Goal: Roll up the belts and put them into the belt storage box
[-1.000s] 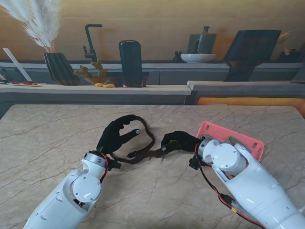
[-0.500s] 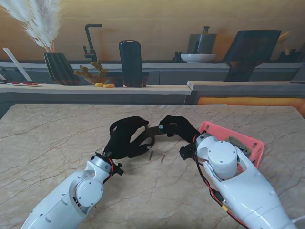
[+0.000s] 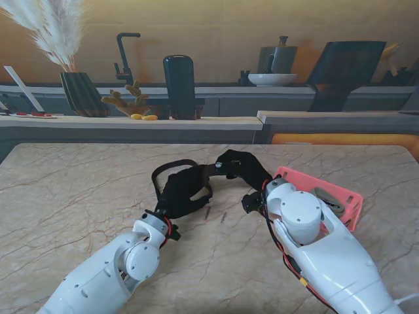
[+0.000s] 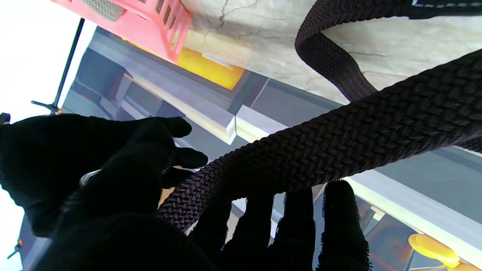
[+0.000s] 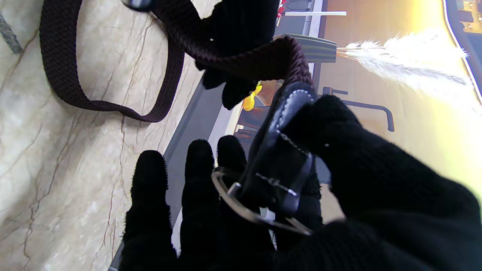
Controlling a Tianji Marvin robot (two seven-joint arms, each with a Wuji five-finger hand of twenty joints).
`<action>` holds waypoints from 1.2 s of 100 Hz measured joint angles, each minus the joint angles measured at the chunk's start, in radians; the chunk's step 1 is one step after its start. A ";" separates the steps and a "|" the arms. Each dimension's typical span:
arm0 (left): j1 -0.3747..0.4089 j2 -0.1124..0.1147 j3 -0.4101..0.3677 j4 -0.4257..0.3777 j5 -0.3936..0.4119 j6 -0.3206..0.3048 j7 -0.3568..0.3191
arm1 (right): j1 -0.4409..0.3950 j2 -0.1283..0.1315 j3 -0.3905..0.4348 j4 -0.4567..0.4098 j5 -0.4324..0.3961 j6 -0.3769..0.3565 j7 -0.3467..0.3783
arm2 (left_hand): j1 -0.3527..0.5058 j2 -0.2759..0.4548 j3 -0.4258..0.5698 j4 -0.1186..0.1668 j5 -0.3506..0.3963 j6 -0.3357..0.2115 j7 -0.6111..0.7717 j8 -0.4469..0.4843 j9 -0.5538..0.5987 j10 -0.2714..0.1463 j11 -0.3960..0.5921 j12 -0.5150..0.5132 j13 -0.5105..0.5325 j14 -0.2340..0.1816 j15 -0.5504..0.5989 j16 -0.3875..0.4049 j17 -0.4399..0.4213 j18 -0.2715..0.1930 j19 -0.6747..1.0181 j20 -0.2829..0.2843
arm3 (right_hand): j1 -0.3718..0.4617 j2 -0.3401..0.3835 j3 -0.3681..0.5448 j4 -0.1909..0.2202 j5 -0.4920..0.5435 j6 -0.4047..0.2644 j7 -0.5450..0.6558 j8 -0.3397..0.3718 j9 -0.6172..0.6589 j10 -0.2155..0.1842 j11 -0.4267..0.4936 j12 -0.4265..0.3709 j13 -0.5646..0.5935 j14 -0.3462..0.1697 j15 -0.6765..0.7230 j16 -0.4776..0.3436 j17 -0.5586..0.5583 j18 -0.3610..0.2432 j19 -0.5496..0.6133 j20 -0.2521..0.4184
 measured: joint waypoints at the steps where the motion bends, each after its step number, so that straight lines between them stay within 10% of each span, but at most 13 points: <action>1: -0.001 -0.001 0.001 0.002 -0.004 0.001 0.000 | 0.000 0.000 0.000 -0.001 0.000 0.000 -0.001 | 0.011 0.007 0.001 0.000 0.000 0.000 0.006 0.011 0.007 -0.003 0.013 0.005 0.005 0.000 0.012 0.003 0.004 0.000 0.009 0.002 | 0.000 0.000 0.000 0.000 0.000 0.000 0.000 0.000 0.000 0.000 0.000 0.000 0.000 0.000 0.000 0.000 0.000 0.000 0.000 0.000; 33: 0.006 -0.035 -0.045 0.023 -0.230 -0.098 -0.087 | -0.026 -0.002 0.023 -0.017 -0.020 -0.002 -0.007 | 0.024 0.108 -0.015 0.022 0.002 -0.087 0.301 0.095 0.213 -0.132 0.137 0.087 0.264 -0.063 0.115 0.059 0.156 -0.026 0.102 0.059 | 0.000 0.000 0.000 0.000 0.000 0.000 0.000 0.001 0.000 0.000 0.003 0.000 0.001 0.000 0.000 0.000 0.001 0.000 0.000 0.012; 67: 0.044 -0.023 -0.101 -0.007 -0.404 -0.164 -0.251 | -0.040 0.009 0.045 -0.032 -0.044 0.000 0.015 | -0.038 0.063 -0.009 0.011 0.211 -0.197 0.352 0.109 0.412 -0.169 0.086 0.084 0.428 -0.100 0.071 0.098 0.227 -0.033 0.076 0.082 | 0.000 0.000 0.000 0.000 0.010 0.010 0.000 0.001 0.000 0.000 0.003 0.000 0.001 0.000 0.003 0.000 0.002 0.000 0.000 0.012; 90: 0.058 -0.012 -0.111 -0.028 -0.535 -0.163 -0.322 | -0.043 0.013 0.049 -0.036 -0.048 -0.001 0.021 | 0.248 0.173 -0.347 -0.009 0.262 -0.222 0.353 0.120 0.452 -0.170 0.061 0.082 0.440 -0.100 0.059 0.111 0.239 -0.030 0.063 0.122 | 0.000 0.000 0.000 0.000 0.011 0.011 0.000 0.001 0.000 0.000 0.003 0.000 0.001 0.000 0.003 0.000 0.002 0.000 0.000 0.013; 120: 0.074 -0.013 -0.129 -0.046 -0.587 -0.139 -0.343 | -0.051 0.015 0.060 -0.042 -0.058 0.001 0.024 | 0.358 0.207 -0.395 -0.015 0.311 -0.244 0.456 0.171 0.534 -0.170 0.097 0.119 0.521 -0.100 0.123 0.159 0.277 -0.025 0.079 0.144 | 0.000 0.000 0.000 0.000 0.011 0.011 0.000 0.001 0.000 0.000 0.003 0.001 0.001 0.000 0.004 0.000 0.012 0.000 0.000 0.014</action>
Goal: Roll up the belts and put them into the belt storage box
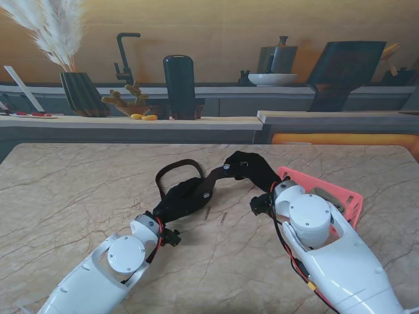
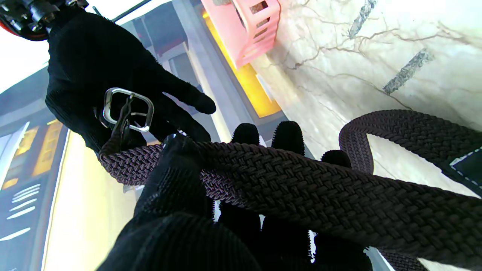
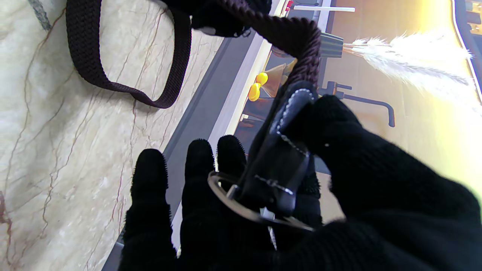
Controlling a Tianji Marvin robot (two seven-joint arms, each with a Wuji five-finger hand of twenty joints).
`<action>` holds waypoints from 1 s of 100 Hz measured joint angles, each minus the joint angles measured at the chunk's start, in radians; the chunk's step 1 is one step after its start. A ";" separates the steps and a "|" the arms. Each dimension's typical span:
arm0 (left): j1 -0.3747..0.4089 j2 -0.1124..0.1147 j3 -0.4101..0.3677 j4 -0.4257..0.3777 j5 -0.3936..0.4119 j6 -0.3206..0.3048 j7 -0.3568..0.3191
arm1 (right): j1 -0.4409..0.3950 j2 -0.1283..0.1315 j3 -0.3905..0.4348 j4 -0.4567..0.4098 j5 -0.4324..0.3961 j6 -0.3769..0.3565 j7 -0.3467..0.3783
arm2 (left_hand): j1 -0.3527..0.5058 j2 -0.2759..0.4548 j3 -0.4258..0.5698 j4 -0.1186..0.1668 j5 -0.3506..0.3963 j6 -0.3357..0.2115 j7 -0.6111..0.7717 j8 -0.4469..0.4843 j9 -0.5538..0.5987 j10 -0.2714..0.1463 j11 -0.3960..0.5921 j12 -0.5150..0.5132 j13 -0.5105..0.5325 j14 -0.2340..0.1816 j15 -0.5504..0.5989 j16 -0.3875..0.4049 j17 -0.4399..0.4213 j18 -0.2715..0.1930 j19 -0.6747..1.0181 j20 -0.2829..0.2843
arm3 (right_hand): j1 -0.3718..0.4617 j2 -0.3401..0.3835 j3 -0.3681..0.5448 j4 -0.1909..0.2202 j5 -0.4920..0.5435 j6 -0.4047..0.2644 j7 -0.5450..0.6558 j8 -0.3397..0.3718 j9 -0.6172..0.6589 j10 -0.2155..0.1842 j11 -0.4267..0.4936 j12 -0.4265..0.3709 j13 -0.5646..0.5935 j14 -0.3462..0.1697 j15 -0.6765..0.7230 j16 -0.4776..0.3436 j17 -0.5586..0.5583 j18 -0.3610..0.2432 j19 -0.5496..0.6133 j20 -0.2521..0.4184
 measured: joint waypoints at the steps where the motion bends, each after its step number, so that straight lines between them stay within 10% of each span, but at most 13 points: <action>1: 0.001 0.000 0.000 -0.001 -0.001 0.001 0.000 | 0.000 0.000 0.000 0.000 0.000 0.000 0.000 | 0.000 -0.001 0.001 0.000 0.000 -0.004 0.013 0.014 0.008 0.000 0.015 0.007 0.010 0.000 0.010 0.003 0.002 0.000 0.008 0.001 | 0.000 0.000 0.000 0.000 0.000 0.000 0.000 0.000 0.000 0.000 0.000 0.000 0.000 0.000 0.000 0.000 0.000 0.000 0.000 0.000; 49: 0.027 0.006 -0.016 -0.058 -0.201 0.065 -0.083 | 0.035 -0.009 -0.053 0.028 -0.045 0.073 -0.086 | 0.000 -0.003 0.065 -0.012 -0.020 -0.012 0.169 0.262 0.126 -0.009 0.307 0.362 0.215 -0.005 0.529 0.299 0.165 -0.012 0.290 0.082 | -0.011 0.003 -0.050 0.000 0.000 -0.065 -0.011 -0.013 0.079 0.015 0.043 0.038 0.032 0.013 0.062 0.049 0.015 0.000 0.000 0.023; 68: 0.039 -0.008 -0.024 -0.071 -0.262 0.087 -0.077 | 0.087 -0.029 -0.096 0.095 -0.105 0.113 -0.125 | 0.000 -0.002 0.078 -0.011 -0.030 -0.005 0.172 0.287 0.126 -0.009 0.333 0.389 0.290 -0.081 0.664 0.390 0.255 -0.025 0.343 0.138 | -0.023 0.030 -0.077 0.000 -0.071 -0.074 -0.011 -0.048 0.091 0.042 0.064 0.050 0.050 0.043 0.113 0.076 0.028 0.000 0.016 0.036; 100: 0.046 -0.028 -0.022 -0.075 -0.212 0.099 0.019 | 0.095 -0.032 -0.123 0.129 -0.294 0.057 -0.221 | 0.000 -0.001 0.081 -0.011 -0.042 0.000 0.184 0.287 0.114 -0.007 0.344 0.402 0.292 -0.106 0.697 0.411 0.282 -0.034 0.345 0.163 | -0.290 0.222 -0.171 0.122 -0.134 0.083 -0.285 0.099 0.090 0.064 0.104 0.050 0.065 0.074 0.197 0.114 0.043 0.011 0.126 0.037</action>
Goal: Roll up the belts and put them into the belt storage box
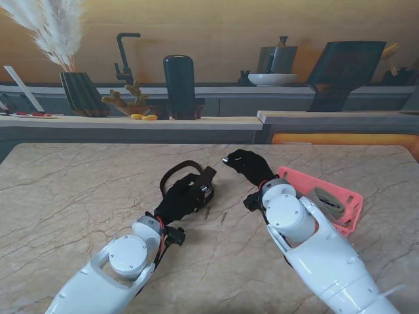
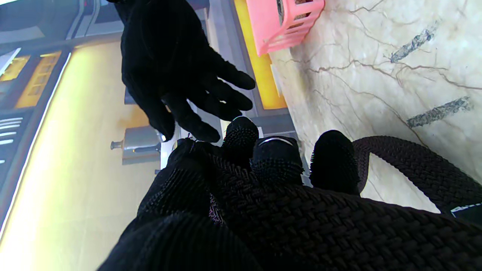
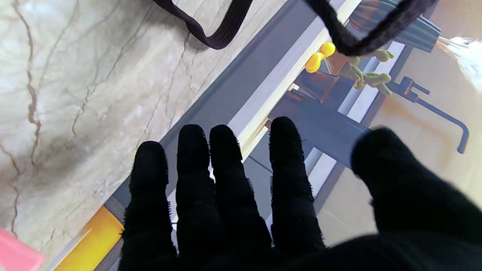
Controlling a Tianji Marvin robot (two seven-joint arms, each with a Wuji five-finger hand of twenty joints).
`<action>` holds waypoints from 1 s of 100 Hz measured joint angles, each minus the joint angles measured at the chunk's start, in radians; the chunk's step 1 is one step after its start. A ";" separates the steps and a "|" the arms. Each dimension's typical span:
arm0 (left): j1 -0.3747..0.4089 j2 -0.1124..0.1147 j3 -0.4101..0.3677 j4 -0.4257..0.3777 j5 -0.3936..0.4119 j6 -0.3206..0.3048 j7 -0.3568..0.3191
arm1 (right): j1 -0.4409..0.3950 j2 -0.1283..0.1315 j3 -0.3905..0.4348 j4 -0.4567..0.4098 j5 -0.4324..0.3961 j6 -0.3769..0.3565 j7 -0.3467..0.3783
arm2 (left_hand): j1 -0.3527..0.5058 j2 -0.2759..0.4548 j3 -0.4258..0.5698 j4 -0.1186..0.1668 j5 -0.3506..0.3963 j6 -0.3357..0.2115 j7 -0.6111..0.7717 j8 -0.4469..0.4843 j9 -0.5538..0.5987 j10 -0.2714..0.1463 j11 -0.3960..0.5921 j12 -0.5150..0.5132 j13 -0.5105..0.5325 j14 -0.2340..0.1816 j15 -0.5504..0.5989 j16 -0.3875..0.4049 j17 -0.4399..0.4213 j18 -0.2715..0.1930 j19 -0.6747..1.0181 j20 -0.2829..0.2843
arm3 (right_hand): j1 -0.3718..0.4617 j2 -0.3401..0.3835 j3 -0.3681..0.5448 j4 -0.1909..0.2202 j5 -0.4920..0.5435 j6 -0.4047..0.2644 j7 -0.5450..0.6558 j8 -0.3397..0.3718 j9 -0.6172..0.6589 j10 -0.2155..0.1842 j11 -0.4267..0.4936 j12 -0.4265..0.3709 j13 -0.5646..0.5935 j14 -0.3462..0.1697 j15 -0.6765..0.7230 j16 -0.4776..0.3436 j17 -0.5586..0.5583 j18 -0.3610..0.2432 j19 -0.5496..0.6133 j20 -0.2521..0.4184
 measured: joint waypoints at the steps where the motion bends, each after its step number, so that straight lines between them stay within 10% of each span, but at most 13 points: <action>1: 0.000 0.000 0.000 0.001 0.002 0.000 0.000 | -0.001 0.000 0.001 0.000 -0.001 -0.002 -0.002 | 0.000 0.000 0.000 0.000 0.000 0.001 0.001 0.000 0.000 0.000 0.000 0.000 0.000 0.000 0.000 0.001 0.000 0.000 0.000 0.000 | -0.008 0.011 -0.006 0.000 -0.001 0.002 0.005 0.001 0.000 0.000 0.005 0.000 0.000 0.000 0.000 0.000 0.000 0.000 0.004 0.000; 35: -0.015 -0.009 0.019 0.030 0.096 -0.028 0.056 | -0.034 0.024 -0.021 -0.035 -0.148 -0.068 -0.004 | 0.000 0.001 0.002 0.000 -0.023 0.002 0.026 -0.002 -0.016 0.008 0.000 0.000 0.000 0.000 0.000 0.007 -0.013 0.000 0.000 0.012 | -0.153 -0.004 -0.082 0.022 -0.019 0.157 -0.163 -0.014 -0.010 0.071 -0.002 -0.025 0.014 0.066 -0.036 -0.023 -0.009 0.076 0.022 -0.056; 60: -0.025 -0.009 0.033 0.048 0.145 -0.044 0.074 | -0.017 0.011 -0.074 -0.043 0.003 0.069 0.016 | 0.000 0.001 0.003 0.000 -0.033 0.003 0.045 -0.015 -0.033 0.009 0.001 0.000 0.000 0.000 0.000 0.007 -0.021 -0.001 -0.001 0.013 | -0.205 -0.014 -0.099 0.022 -0.101 0.272 -0.317 -0.024 -0.076 0.165 -0.044 -0.090 0.038 0.190 -0.147 -0.093 0.050 0.158 -0.060 -0.109; 100: -0.044 -0.010 0.047 0.077 0.187 -0.051 0.093 | -0.026 -0.021 -0.101 -0.046 0.003 0.042 -0.012 | 0.000 0.001 0.008 0.000 -0.034 0.003 0.050 -0.027 -0.044 0.010 0.001 -0.002 0.000 0.000 0.000 0.007 -0.029 -0.001 -0.002 0.013 | -0.004 -0.048 -0.036 0.043 0.126 0.250 -0.257 0.053 0.189 0.135 0.008 -0.098 0.223 0.187 -0.072 -0.093 0.150 0.158 0.027 -0.121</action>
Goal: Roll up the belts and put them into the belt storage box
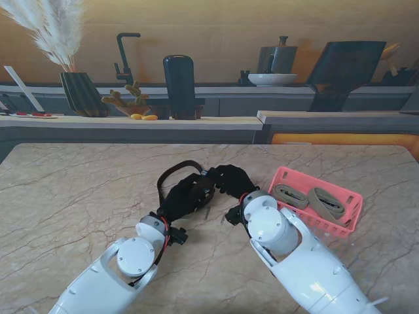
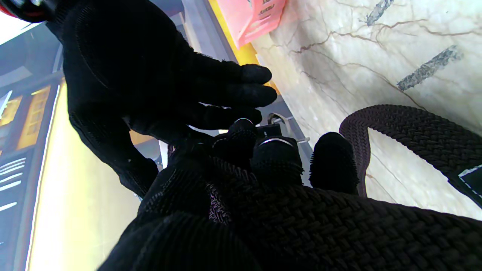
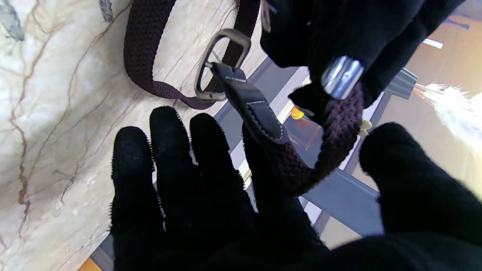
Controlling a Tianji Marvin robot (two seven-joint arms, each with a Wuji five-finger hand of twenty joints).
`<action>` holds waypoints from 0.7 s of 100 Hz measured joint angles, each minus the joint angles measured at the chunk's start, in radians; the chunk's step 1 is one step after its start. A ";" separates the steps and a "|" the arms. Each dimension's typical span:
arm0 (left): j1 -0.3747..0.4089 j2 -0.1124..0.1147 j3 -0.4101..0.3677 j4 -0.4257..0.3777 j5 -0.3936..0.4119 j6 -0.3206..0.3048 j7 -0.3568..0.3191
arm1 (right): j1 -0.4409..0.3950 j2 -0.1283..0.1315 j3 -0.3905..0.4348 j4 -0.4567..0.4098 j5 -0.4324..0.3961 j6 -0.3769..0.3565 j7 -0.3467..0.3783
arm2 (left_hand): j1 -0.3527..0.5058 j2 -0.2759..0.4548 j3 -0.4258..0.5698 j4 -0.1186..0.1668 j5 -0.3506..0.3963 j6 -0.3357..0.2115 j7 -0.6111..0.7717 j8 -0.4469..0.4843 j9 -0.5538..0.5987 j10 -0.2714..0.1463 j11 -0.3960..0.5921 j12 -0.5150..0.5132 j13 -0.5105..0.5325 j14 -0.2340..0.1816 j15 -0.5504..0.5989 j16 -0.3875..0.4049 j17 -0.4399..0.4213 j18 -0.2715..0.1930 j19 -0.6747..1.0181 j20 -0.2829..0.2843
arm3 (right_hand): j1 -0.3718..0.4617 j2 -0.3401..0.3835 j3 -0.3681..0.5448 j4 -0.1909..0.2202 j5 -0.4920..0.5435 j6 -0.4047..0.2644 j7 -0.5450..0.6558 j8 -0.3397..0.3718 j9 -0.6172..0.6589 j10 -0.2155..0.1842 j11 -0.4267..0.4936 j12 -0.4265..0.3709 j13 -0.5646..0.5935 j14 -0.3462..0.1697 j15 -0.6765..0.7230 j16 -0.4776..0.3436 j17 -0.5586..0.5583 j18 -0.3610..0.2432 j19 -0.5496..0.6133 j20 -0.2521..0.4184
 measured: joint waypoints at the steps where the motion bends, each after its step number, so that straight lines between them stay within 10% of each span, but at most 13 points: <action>1: 0.000 0.000 0.000 0.000 0.000 0.000 0.001 | -0.002 0.000 0.001 -0.002 -0.001 -0.001 0.000 | 0.000 0.000 0.000 0.000 0.000 0.000 0.000 0.000 0.000 0.000 0.000 0.000 0.000 0.000 0.000 0.000 -0.002 0.000 0.000 0.000 | 0.000 -0.006 0.006 0.000 0.000 0.000 0.002 0.000 0.008 0.000 0.001 0.000 0.003 -0.001 0.000 0.000 0.000 0.000 0.004 0.000; 35: -0.006 -0.004 0.004 0.007 0.014 0.005 0.018 | -0.043 0.015 0.021 -0.057 0.022 -0.015 0.025 | 0.000 0.000 0.003 0.000 -0.008 -0.005 0.023 -0.013 0.000 0.000 0.000 -0.004 0.000 0.000 0.000 0.000 -0.009 0.000 -0.001 0.000 | 0.147 -0.078 0.141 -0.014 0.046 0.001 0.052 -0.002 0.072 -0.012 0.005 0.000 0.062 -0.016 0.015 0.015 0.018 -0.001 0.057 -0.029; 54: -0.007 -0.005 0.004 0.008 0.018 0.009 0.023 | -0.065 0.020 0.040 -0.082 0.011 -0.015 0.024 | 0.000 -0.002 0.002 -0.009 -0.008 -0.007 0.037 -0.024 0.000 0.000 0.000 -0.005 0.000 0.000 0.000 0.000 -0.009 -0.001 -0.001 0.000 | 0.339 -0.087 0.069 -0.086 0.007 0.016 0.343 -0.315 0.162 -0.043 0.016 0.009 0.127 -0.031 0.063 0.045 0.032 -0.002 0.108 -0.059; 70: -0.009 -0.007 0.005 0.009 0.018 0.014 0.024 | -0.073 0.019 0.038 -0.084 -0.012 -0.034 -0.027 | 0.000 -0.002 -0.016 -0.009 -0.003 -0.007 0.044 -0.092 -0.001 0.000 0.001 -0.038 -0.004 0.000 -0.001 -0.014 -0.019 -0.002 -0.015 0.000 | 0.369 -0.113 0.102 -0.105 0.036 0.006 0.425 -0.347 0.240 -0.075 0.021 0.023 0.190 -0.051 0.088 0.058 0.056 -0.014 0.144 -0.059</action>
